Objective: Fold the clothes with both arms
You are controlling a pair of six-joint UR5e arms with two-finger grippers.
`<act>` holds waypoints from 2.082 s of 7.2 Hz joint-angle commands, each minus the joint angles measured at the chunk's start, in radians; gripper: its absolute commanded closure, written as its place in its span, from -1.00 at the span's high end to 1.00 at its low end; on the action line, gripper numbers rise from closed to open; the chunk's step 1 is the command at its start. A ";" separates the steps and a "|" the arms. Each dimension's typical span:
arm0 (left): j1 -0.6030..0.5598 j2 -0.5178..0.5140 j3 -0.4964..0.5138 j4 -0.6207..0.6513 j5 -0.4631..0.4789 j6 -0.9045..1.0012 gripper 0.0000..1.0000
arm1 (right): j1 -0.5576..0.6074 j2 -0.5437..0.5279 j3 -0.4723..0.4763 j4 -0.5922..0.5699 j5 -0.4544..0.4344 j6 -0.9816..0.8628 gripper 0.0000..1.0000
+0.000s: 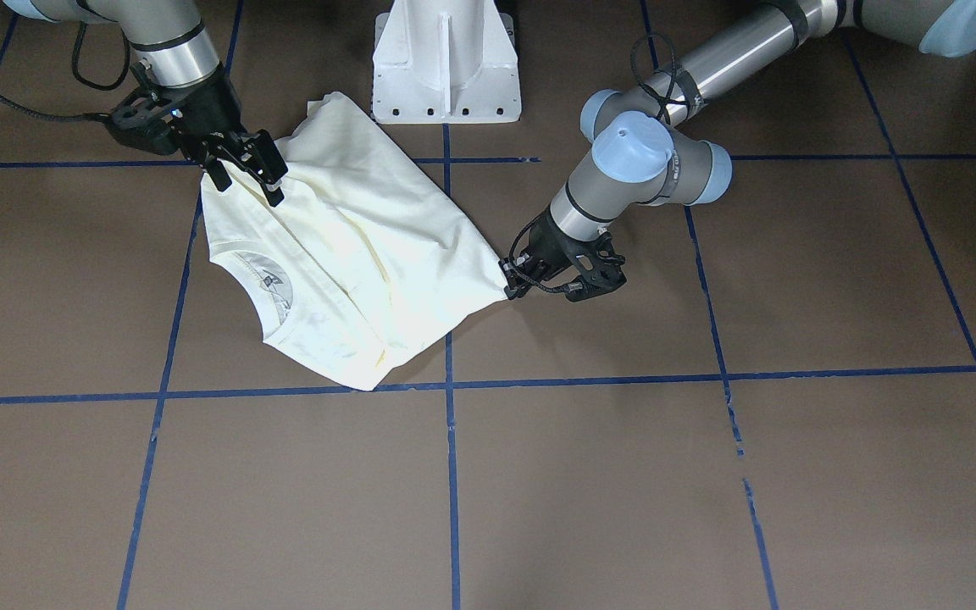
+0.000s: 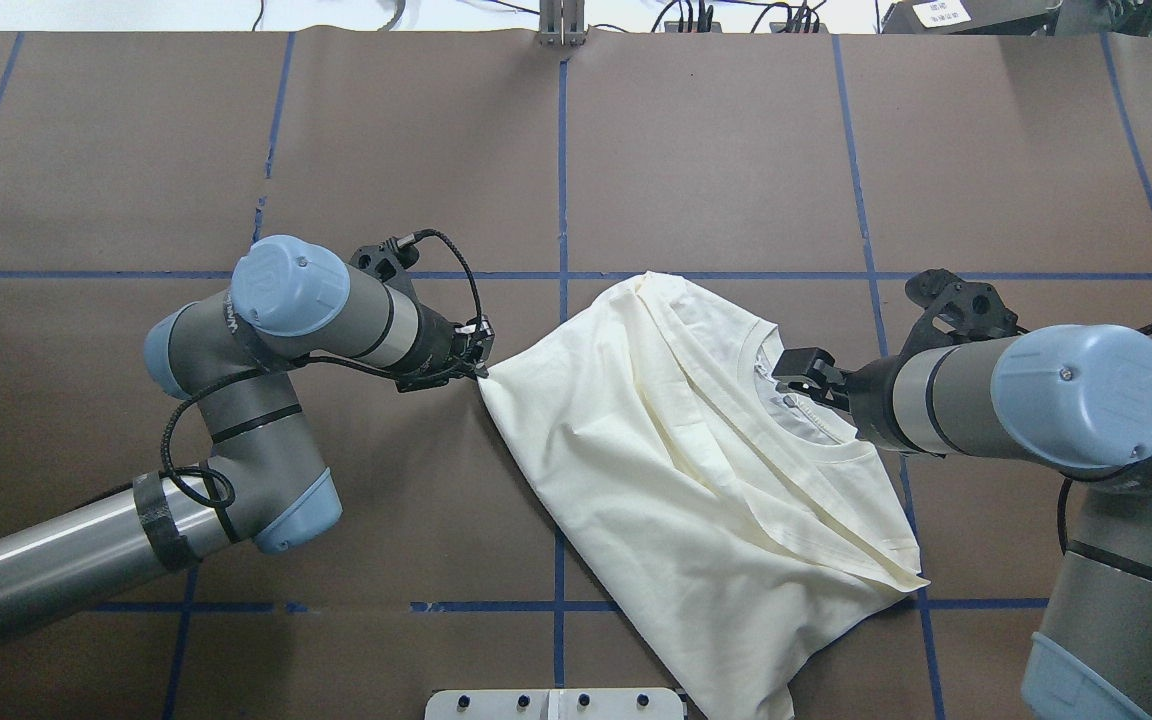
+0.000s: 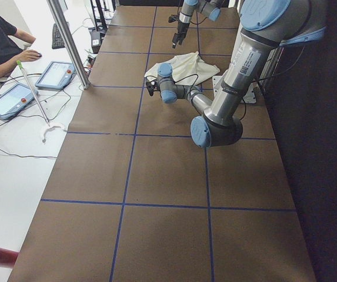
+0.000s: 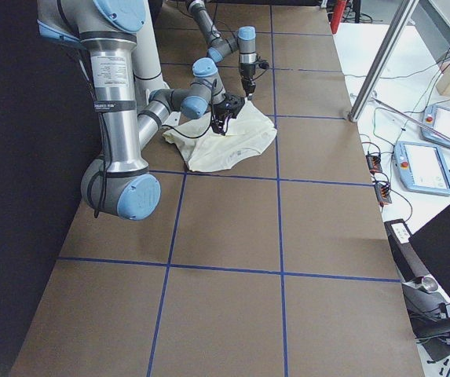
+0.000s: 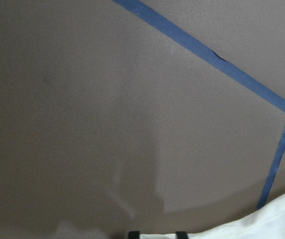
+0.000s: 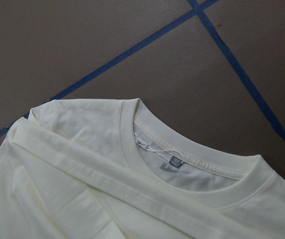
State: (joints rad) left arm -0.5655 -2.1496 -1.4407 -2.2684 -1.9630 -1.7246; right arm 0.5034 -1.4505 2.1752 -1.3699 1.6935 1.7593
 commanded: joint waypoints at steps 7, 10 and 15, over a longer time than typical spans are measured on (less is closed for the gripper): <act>-0.246 -0.345 0.543 -0.146 0.119 0.267 -1.00 | 0.000 0.024 -0.005 -0.001 -0.029 0.002 1.00; -0.252 -0.454 0.636 -0.200 0.142 0.261 -0.18 | -0.005 0.070 -0.040 -0.002 -0.041 0.012 1.00; -0.270 -0.043 -0.005 -0.178 -0.088 0.260 -0.06 | -0.023 0.358 -0.323 -0.005 -0.066 -0.059 1.00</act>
State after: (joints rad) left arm -0.8298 -2.2509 -1.3565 -2.4502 -2.0352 -1.4651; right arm 0.4878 -1.1480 1.9137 -1.3736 1.6281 1.7456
